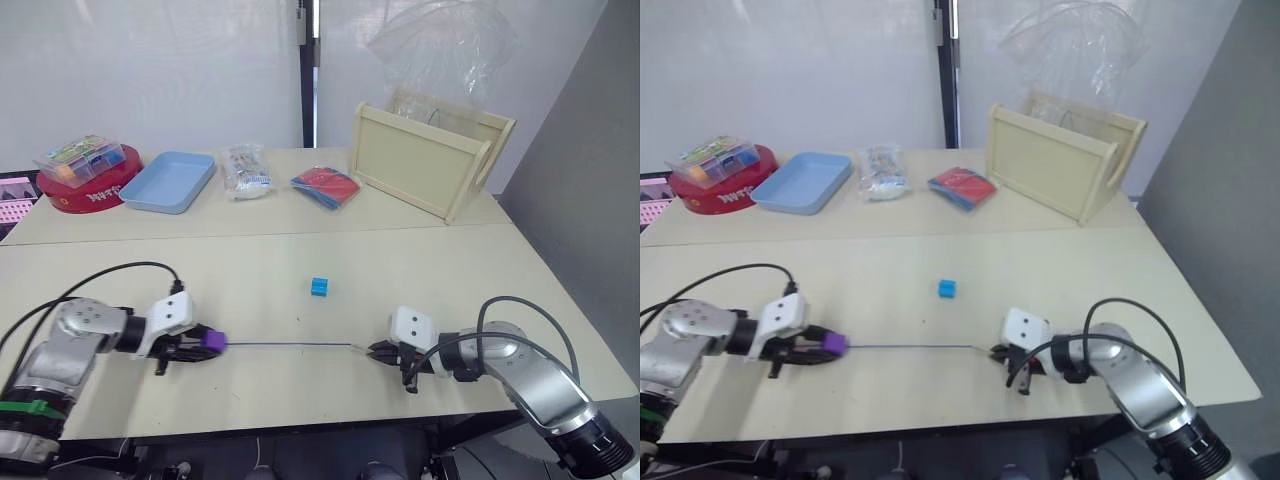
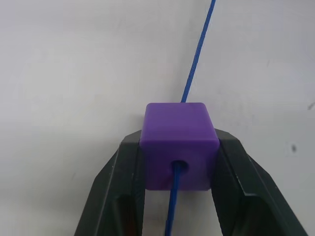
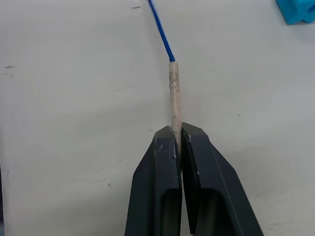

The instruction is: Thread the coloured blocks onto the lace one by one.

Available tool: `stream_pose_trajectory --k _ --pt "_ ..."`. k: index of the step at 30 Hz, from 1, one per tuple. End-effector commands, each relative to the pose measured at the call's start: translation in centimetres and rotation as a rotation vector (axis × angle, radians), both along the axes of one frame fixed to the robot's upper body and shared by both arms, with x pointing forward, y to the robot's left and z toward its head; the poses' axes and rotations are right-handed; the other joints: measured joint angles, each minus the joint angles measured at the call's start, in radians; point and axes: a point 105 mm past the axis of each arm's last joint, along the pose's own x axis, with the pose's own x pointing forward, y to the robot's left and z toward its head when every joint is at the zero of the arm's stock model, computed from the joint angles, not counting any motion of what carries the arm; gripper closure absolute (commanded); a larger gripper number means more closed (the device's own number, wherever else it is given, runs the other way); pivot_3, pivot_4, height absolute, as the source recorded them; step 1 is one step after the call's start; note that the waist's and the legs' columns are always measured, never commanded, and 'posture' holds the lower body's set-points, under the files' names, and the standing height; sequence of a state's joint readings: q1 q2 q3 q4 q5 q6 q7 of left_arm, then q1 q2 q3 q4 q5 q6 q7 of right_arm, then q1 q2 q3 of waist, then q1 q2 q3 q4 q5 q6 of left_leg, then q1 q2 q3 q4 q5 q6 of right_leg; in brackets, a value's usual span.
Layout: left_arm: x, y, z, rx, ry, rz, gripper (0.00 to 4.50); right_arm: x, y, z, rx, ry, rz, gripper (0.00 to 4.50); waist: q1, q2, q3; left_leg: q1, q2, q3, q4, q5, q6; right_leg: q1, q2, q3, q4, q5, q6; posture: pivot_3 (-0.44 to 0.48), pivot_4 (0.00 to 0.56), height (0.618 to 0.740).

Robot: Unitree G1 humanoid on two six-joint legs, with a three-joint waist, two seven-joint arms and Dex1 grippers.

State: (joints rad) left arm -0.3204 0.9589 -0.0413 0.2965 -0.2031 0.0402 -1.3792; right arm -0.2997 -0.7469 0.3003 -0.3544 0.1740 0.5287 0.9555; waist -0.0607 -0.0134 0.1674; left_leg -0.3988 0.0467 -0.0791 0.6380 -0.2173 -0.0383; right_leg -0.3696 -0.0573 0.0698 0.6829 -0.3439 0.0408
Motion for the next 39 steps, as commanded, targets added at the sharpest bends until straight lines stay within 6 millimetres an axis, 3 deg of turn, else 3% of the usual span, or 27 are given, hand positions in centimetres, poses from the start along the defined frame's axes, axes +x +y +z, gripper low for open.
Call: stream_pose_trajectory --k 1,7,9,16,18,21,24,29,32,37,39 --pt "-0.7 1.5 -1.3 0.050 0.059 0.034 3.24 0.1 0.5 1.0 0.015 -0.049 0.028 4.50 0.001 0.000 0.000 0.000 0.000 0.000 0.000 0.000 0.000 0.000 0.000 0.000 0.000 0.000 0.000 0.000 0.150 0.740" --pt "0.2 -0.6 0.4 -0.057 0.008 0.020 3.24 0.0 1.2 1.0 0.030 -0.050 0.037 4.50 0.001 0.000 0.000 0.000 0.000 0.000 0.000 0.000 0.000 0.000 0.000 0.000 0.001 0.000 0.000 0.000 0.150 0.740" --pt "0.4 -1.2 1.1 -0.090 0.002 0.015 2.21 -0.1 1.5 0.9 0.033 -0.049 0.042 4.50 0.005 0.000 0.000 -0.001 0.000 0.000 0.001 0.000 0.000 0.000 0.000 0.000 0.000 0.000 0.000 0.000 0.150 0.740" --pt "1.2 -3.6 4.3 -0.181 -0.028 -0.014 0.04 -0.1 2.3 1.3 0.040 -0.051 0.053 4.50 0.019 -0.001 0.000 -0.005 0.000 0.000 0.003 0.000 0.000 -0.002 -0.001 -0.001 0.000 0.000 0.000 0.000 0.150 0.740" --pt "1.3 -4.4 5.2 -0.218 -0.029 -0.025 0.04 0.0 2.5 1.5 0.040 -0.052 0.055 4.50 0.021 -0.001 0.000 -0.006 -0.001 0.000 0.003 0.000 0.000 -0.002 -0.001 -0.001 0.000 0.000 0.000 0.000 0.150 0.740" --pt "1.2 -7.7 6.7 -0.319 -0.011 -0.099 0.04 0.2 3.3 1.8 0.039 -0.058 0.064 4.50 0.020 -0.001 0.000 -0.006 -0.001 0.000 0.004 0.000 0.000 -0.002 -0.001 -0.001 0.000 0.000 0.000 0.000 0.150 0.740" --pt "0.8 -12.0 5.8 -0.371 0.013 -0.204 0.04 0.7 4.2 2.0 0.016 -0.066 0.073 4.50 0.020 -0.001 0.000 -0.006 -0.001 0.000 0.004 0.000 0.000 -0.002 -0.001 -0.001 0.000 0.000 0.000 0.000 0.150 0.740" --pt "0.9 -16.1 3.9 -0.405 0.020 -0.274 0.04 1.4 4.9 1.7 -0.046 -0.073 0.083 4.50 0.017 -0.001 0.000 -0.006 -0.001 -0.001 0.004 0.000 0.000 -0.002 -0.001 -0.001 0.000 0.000 0.000 0.000 0.150 0.740" --pt "1.2 -17.0 2.8 -0.401 0.024 -0.276 0.04 1.6 5.2 1.7 -0.056 -0.074 0.087 4.50 0.017 -0.001 0.000 -0.006 -0.001 -0.001 0.004 0.000 0.000 -0.002 -0.001 -0.001 0.000 0.000 0.000 0.000 0.150 0.740" --pt "1.1 -16.8 1.0 -0.371 0.058 -0.273 0.04 1.3 5.2 1.5 -0.073 -0.066 0.095 4.50 0.018 -0.001 0.000 -0.006 -0.002 -0.001 0.004 0.000 0.000 -0.002 -0.001 -0.001 0.000 0.000 0.000 0.000 0.150 0.740" --pt "1.2 -16.8 1.0 -0.384 0.066 -0.267 0.61 1.2 5.1 1.5 -0.076 -0.063 0.096 4.50 0.018 -0.001 0.000 -0.006 -0.002 -0.001 0.005 0.000 0.000 -0.002 -0.001 -0.001 0.000 0.000 0.000 0.000 0.150 0.740"
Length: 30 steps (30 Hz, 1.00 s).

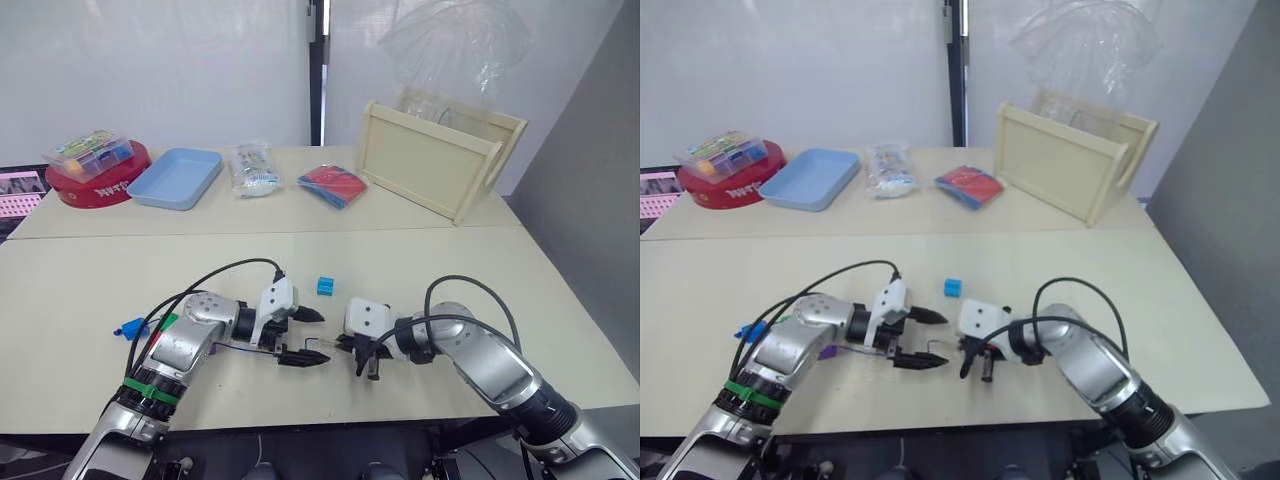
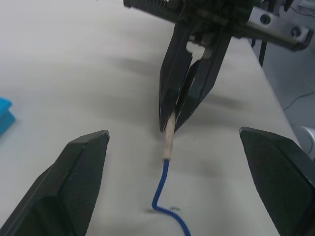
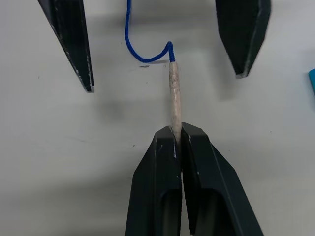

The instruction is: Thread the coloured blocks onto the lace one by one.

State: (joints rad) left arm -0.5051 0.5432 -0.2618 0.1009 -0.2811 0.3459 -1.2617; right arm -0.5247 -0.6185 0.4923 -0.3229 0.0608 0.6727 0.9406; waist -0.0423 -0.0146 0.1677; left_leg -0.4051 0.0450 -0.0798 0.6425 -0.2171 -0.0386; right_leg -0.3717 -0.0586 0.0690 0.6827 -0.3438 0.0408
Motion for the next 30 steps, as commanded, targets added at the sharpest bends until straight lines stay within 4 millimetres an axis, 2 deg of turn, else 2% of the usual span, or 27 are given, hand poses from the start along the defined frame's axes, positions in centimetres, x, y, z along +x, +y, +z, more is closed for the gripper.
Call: stream_pose_trajectory --k 1,10,12,23,30 --pt "0.04 -0.20 0.69 -0.023 -0.022 -0.015 0.81 -0.20 0.11 0.78 0.006 -0.027 0.015 4.50 0.000 0.000 0.000 0.000 0.000 0.000 0.000 0.000 0.000 0.000 0.000 0.000 0.000 0.000 0.000 0.000 0.150 0.740" --pt "0.42 -0.49 0.25 -0.037 -0.008 0.007 3.91 -0.37 0.31 0.84 0.012 -0.020 0.021 4.50 0.001 0.000 0.000 0.000 0.000 0.000 0.000 0.000 0.000 0.000 0.000 0.000 0.000 0.000 0.000 0.000 0.150 0.740" --pt "0.53 -0.56 0.27 -0.043 -0.010 0.013 4.48 -0.40 0.33 0.84 0.013 -0.018 0.022 4.50 0.001 0.000 0.000 0.000 0.000 0.000 0.000 0.000 0.000 0.000 0.000 0.000 0.000 0.000 0.000 0.000 0.150 0.740" --pt "1.03 0.15 0.82 -0.048 -0.019 0.037 4.48 -0.40 0.05 0.64 0.003 -0.015 0.019 4.50 0.000 0.000 0.000 0.000 0.000 0.000 0.000 0.000 0.000 0.000 0.000 0.000 0.000 0.000 0.000 0.000 0.150 0.740" --pt "0.61 0.01 0.62 -0.047 -0.009 0.019 4.48 -0.35 0.25 0.81 0.008 -0.020 0.022 4.50 0.000 0.000 0.000 0.000 0.000 0.000 0.000 0.000 0.000 0.000 0.000 0.000 0.000 0.000 0.000 0.000 0.150 0.740"
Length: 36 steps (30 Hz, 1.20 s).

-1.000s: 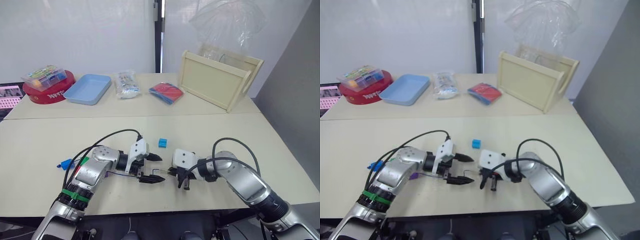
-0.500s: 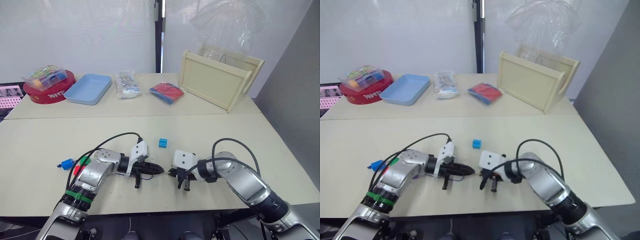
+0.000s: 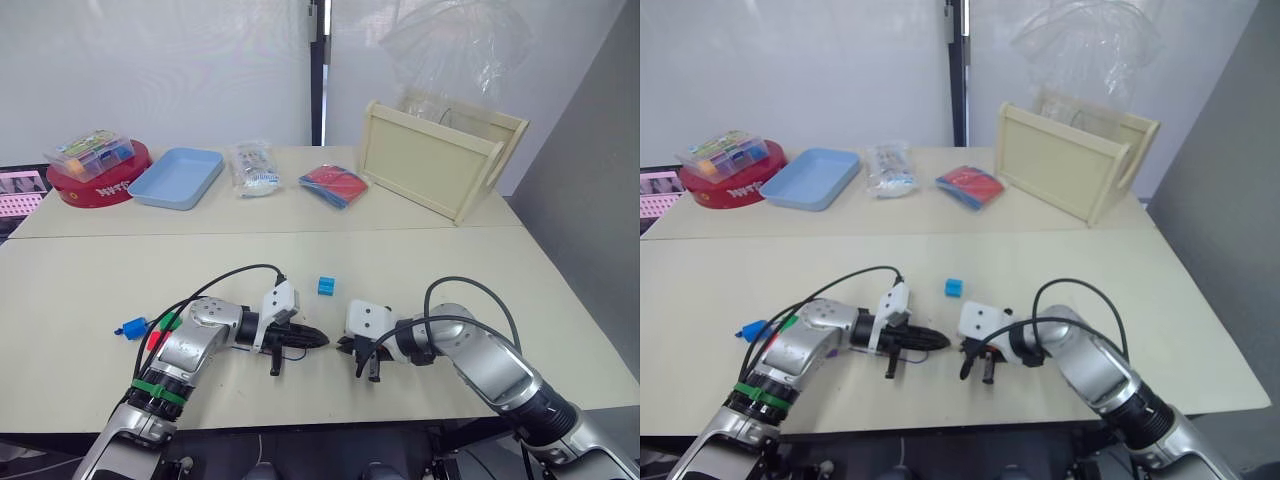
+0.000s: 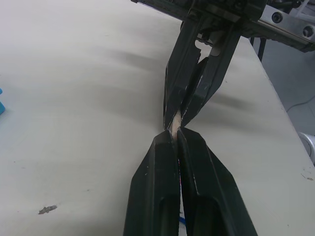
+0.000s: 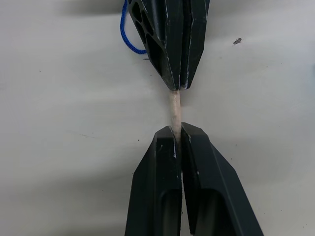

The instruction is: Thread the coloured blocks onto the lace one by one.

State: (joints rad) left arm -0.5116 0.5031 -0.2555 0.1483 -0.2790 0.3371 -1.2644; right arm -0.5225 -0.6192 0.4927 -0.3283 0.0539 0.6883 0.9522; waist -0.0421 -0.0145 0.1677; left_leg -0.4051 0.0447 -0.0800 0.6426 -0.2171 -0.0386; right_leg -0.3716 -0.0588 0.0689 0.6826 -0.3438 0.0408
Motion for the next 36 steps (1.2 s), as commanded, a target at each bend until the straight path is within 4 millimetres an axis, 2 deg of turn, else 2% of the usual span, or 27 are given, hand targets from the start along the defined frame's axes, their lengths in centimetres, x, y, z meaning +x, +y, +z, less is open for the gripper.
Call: stream_pose_trajectory --k 1,8,14,17,21,23,25,30,36 --pt "0.3 0.6 1.0 -0.014 -0.032 0.012 4.48 -0.2 0.4 1.0 0.019 -0.033 0.024 4.50 0.000 0.000 0.000 0.000 0.000 0.000 0.000 0.000 0.000 0.000 0.000 0.000 0.000 0.000 0.000 0.000 0.150 0.740" --pt "0.3 1.0 1.0 -0.007 -0.037 0.018 4.48 -0.4 1.0 1.8 0.080 -0.040 0.019 4.50 -0.001 0.000 0.000 0.000 0.000 0.000 0.000 0.000 0.000 0.000 0.000 0.000 0.000 0.000 0.000 0.000 0.150 0.740" --pt "0.5 2.0 1.3 -0.032 -0.009 0.061 4.50 -0.6 0.5 3.2 0.162 -0.041 -0.055 2.52 0.000 0.000 0.000 0.000 0.000 0.000 0.000 0.000 0.000 0.000 0.000 0.000 0.000 0.000 0.000 0.000 0.150 0.740" --pt "0.4 3.5 1.3 -0.017 0.014 0.087 4.50 -0.7 -0.8 4.1 0.227 -0.028 -0.136 1.45 0.002 0.000 0.000 0.000 0.000 0.000 0.000 0.000 0.000 0.000 0.000 0.000 0.000 0.000 0.000 0.000 0.150 0.740" --pt "0.5 5.7 1.5 -0.008 0.029 0.161 4.50 -0.2 -2.0 4.8 0.396 -0.007 -0.331 0.10 0.000 0.000 0.000 0.000 0.000 0.000 0.000 0.000 0.000 0.000 0.000 0.000 0.000 0.000 0.000 0.000 0.150 0.740" --pt "0.5 6.3 2.0 -0.039 0.049 0.208 4.50 1.8 -2.3 3.9 0.448 -0.066 -0.506 0.04 -0.005 0.000 0.000 0.001 0.000 0.000 -0.001 0.000 0.000 0.000 0.000 0.000 0.000 0.000 0.000 0.000 0.150 0.740" --pt "0.4 6.6 2.3 -0.054 0.059 0.234 4.50 3.0 -1.7 3.4 0.493 -0.125 -0.619 0.04 -0.004 0.000 0.000 0.001 0.001 0.000 -0.001 0.000 0.000 -0.001 0.001 0.000 0.001 0.000 0.000 0.000 0.150 0.740" --pt "0.0 6.9 2.8 -0.073 0.078 0.269 4.50 3.9 2.1 3.9 0.694 -0.195 -0.746 0.04 -0.006 0.000 0.000 0.000 0.001 0.000 -0.002 0.000 0.000 -0.002 0.000 0.000 0.002 0.000 0.000 0.000 0.150 0.740" --pt "-0.7 7.8 3.2 -0.042 0.083 0.281 4.50 5.2 5.1 3.6 0.818 -0.274 -0.855 0.04 -0.003 0.000 0.000 0.000 0.000 0.000 -0.002 0.001 -0.002 -0.003 -0.001 0.000 0.002 0.000 0.000 0.000 0.150 0.740"
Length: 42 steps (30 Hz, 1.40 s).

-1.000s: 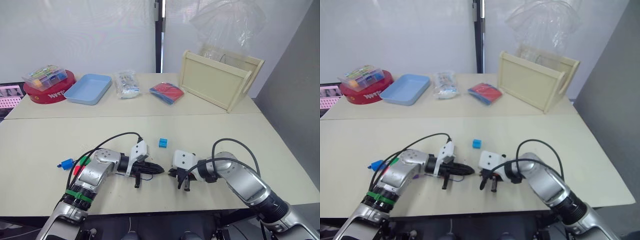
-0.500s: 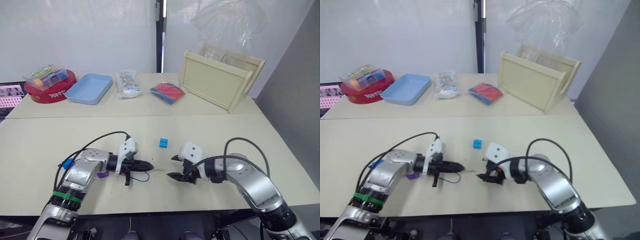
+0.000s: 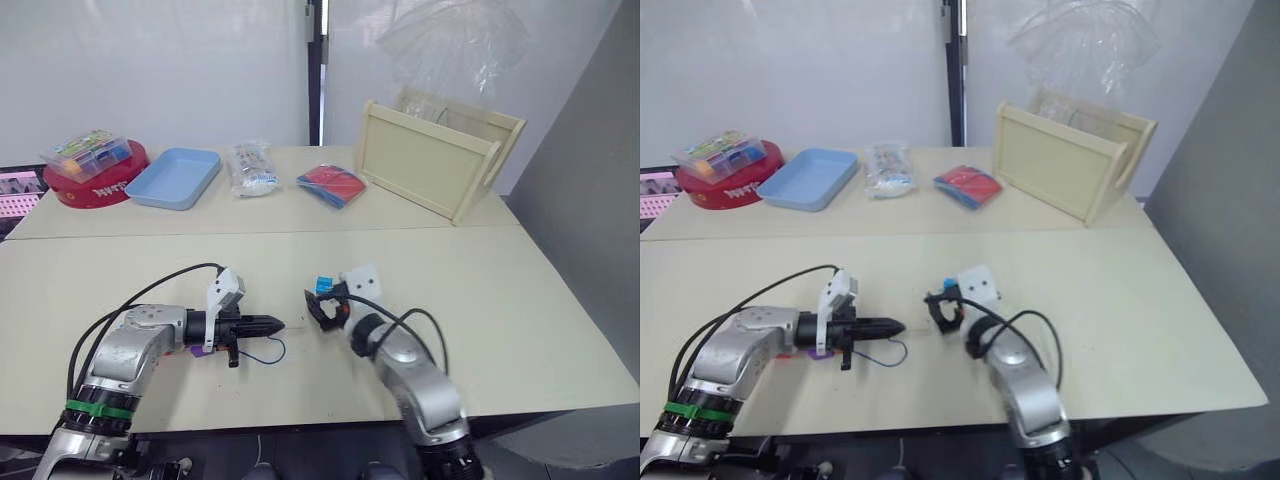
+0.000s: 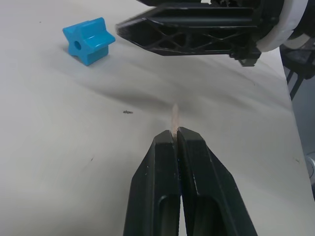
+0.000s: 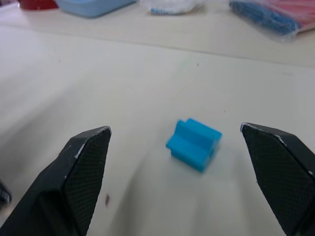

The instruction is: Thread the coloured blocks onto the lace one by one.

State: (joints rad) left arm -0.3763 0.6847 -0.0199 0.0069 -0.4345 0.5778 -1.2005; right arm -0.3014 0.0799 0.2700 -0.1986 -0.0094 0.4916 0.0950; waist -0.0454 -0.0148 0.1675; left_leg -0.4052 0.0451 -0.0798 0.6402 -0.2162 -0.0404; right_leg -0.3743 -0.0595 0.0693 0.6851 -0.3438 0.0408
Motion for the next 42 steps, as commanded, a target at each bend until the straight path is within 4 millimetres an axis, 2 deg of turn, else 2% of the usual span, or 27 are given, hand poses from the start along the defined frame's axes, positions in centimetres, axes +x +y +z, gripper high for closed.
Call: stream_pose_trajectory --k 1,6,10,15,19,25,27,30,33,37,39,42 --pt "-0.5 0.6 1.1 0.010 -0.020 -0.008 4.50 0.6 1.3 0.9 0.062 -0.098 -0.084 0.04 0.000 0.000 0.000 0.000 0.000 0.000 0.000 0.000 0.000 0.000 0.000 0.000 0.000 0.000 0.000 0.000 0.150 0.740" --pt "-1.3 1.7 1.3 0.061 -0.001 -0.011 4.50 1.8 2.2 -1.0 0.088 -0.078 -0.135 0.04 -0.006 0.000 0.000 0.001 0.000 0.000 -0.002 0.000 0.000 -0.001 0.000 0.000 0.000 0.000 0.000 0.000 0.150 0.740" --pt "-1.4 2.7 1.9 0.098 -0.007 0.002 4.50 1.6 4.8 -1.0 0.142 -0.080 -0.078 0.04 -0.017 0.000 0.000 0.000 0.001 0.000 -0.003 0.000 -0.001 -0.003 0.001 0.000 0.001 0.000 0.000 0.000 0.150 0.740" --pt "-1.5 3.0 1.9 0.108 -0.008 0.008 4.50 2.1 5.2 -1.4 0.165 -0.057 -0.095 0.04 -0.023 0.000 0.000 0.000 0.001 0.000 -0.007 0.002 -0.004 -0.004 0.000 0.000 0.002 0.000 0.000 0.000 0.150 0.740" --pt "-1.4 2.7 1.9 0.108 -0.015 0.005 4.50 2.2 4.9 -2.2 0.159 -0.030 -0.113 1.20 -0.022 0.000 0.000 0.001 0.001 0.000 -0.008 0.003 -0.005 -0.004 0.000 0.000 0.003 0.000 0.000 0.000 0.150 0.740" --pt "-1.3 2.3 1.6 0.103 -0.016 -0.009 4.50 1.8 4.8 -1.8 0.178 -0.037 -0.089 3.20 -0.022 0.000 0.000 0.001 0.001 0.000 -0.008 0.003 -0.006 -0.004 0.000 0.000 0.003 0.000 0.000 0.000 0.150 0.740" --pt "-1.2 2.0 1.4 0.096 -0.016 -0.017 4.50 1.5 4.6 -1.4 0.191 -0.042 -0.068 3.31 -0.022 0.000 0.000 0.001 0.001 0.000 -0.008 0.003 -0.006 -0.005 0.000 0.000 0.003 0.000 0.000 0.000 0.150 0.740" --pt "-1.0 1.3 1.2 0.075 -0.022 -0.029 4.50 0.7 3.7 -0.3 0.186 -0.088 -0.039 3.31 -0.022 0.000 0.000 -0.001 0.001 0.000 -0.008 0.004 -0.006 -0.008 0.000 0.001 0.005 0.000 0.000 0.000 0.150 0.740" --pt "-0.9 0.6 0.9 0.055 -0.023 -0.039 4.50 -0.7 2.5 0.1 0.120 -0.123 -0.031 3.31 -0.022 -0.001 0.000 -0.004 0.001 0.000 -0.008 0.004 -0.007 -0.012 0.000 0.001 0.012 0.000 0.000 0.000 0.150 0.740" --pt "-0.9 -0.6 0.4 0.035 -0.020 -0.073 4.50 -4.3 1.1 0.2 0.040 -0.177 -0.002 3.31 -0.017 -0.001 0.000 -0.004 0.000 0.000 -0.008 0.004 -0.006 -0.012 0.000 0.001 0.011 0.000 0.000 0.000 0.150 0.740" --pt "-0.9 -1.0 0.2 0.029 -0.021 -0.085 4.50 -5.8 0.8 -0.4 0.003 -0.184 0.020 3.31 -0.018 -0.001 0.000 -0.005 0.000 0.000 -0.008 0.004 -0.006 -0.013 0.000 0.001 0.009 0.000 0.000 0.000 0.150 0.740" --pt "-0.6 -1.5 0.2 0.016 -0.026 -0.097 4.50 -7.1 0.1 -2.3 -0.033 -0.128 0.032 3.31 -0.018 -0.001 0.000 -0.005 0.000 0.000 -0.008 0.004 -0.007 -0.012 0.001 0.001 0.008 0.000 0.000 0.000 0.150 0.740"
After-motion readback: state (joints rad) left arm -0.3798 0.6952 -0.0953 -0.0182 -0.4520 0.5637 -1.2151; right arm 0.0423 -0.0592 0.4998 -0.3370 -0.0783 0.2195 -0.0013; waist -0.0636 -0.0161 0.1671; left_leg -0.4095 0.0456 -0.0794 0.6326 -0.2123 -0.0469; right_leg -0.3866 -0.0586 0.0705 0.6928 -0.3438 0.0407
